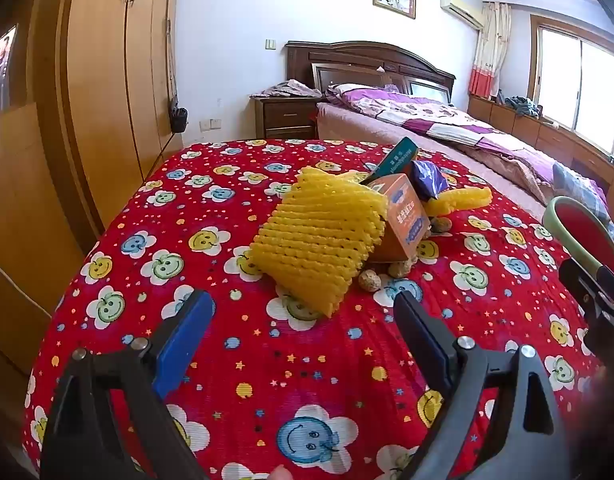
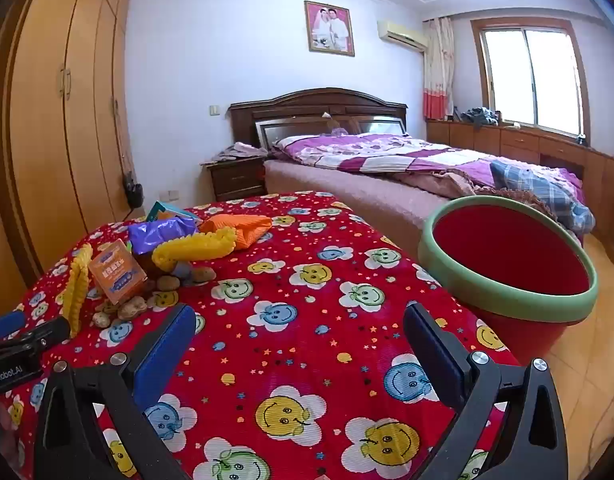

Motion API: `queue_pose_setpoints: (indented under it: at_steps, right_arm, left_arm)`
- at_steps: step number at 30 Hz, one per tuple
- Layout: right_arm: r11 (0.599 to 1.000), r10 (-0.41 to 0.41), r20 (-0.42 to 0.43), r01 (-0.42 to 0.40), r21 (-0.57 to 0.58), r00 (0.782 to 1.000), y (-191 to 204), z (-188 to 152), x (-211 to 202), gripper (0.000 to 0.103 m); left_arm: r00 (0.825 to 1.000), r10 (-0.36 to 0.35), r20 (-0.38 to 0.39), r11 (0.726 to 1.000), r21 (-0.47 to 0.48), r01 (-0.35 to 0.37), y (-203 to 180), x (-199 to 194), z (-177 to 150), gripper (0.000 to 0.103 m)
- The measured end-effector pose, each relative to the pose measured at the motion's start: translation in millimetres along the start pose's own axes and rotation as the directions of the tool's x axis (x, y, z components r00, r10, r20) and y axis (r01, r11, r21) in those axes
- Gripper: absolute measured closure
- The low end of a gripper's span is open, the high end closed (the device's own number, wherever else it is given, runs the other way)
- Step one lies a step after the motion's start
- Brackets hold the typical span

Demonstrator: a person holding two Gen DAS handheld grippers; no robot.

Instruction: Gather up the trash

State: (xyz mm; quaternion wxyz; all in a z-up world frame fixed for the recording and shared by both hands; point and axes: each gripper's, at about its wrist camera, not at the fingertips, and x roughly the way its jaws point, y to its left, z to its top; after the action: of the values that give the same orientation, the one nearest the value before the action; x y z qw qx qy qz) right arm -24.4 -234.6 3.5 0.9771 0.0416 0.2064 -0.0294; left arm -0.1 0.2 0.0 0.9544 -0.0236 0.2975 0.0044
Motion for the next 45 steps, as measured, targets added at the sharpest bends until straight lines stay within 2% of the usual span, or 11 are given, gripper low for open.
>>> queue_pose_setpoints:
  at_steps: [45]
  right_arm:
    - [1.0,-0.003,0.005,0.003,-0.008,1.0,0.9,0.0,-1.2,0.0]
  left_arm:
    - [1.0,-0.006,-0.01,1.0,-0.01,0.006,0.1,0.5,0.1,0.011]
